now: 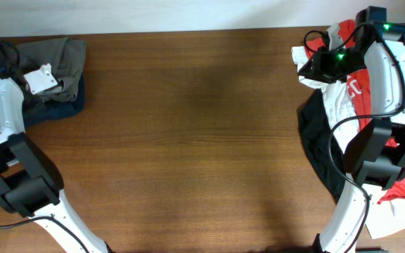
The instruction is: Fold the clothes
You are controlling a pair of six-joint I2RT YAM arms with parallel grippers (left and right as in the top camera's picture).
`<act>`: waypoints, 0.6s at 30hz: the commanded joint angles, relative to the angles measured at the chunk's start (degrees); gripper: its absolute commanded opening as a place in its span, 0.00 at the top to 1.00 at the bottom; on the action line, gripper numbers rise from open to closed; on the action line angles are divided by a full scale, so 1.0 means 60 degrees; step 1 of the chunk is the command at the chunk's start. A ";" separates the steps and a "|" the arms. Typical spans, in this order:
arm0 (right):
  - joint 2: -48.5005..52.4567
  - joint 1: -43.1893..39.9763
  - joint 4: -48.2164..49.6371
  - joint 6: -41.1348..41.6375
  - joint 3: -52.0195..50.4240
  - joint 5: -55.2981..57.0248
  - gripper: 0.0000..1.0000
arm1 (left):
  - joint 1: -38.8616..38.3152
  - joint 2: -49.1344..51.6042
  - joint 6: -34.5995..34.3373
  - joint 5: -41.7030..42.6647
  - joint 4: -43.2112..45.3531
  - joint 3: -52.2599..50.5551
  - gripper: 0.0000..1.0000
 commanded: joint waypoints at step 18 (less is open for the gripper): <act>-0.0200 0.0415 0.0168 0.0000 -0.0007 0.0084 0.69 | 0.0044 -0.3501 -0.8204 0.7402 -0.1902 0.0106 0.00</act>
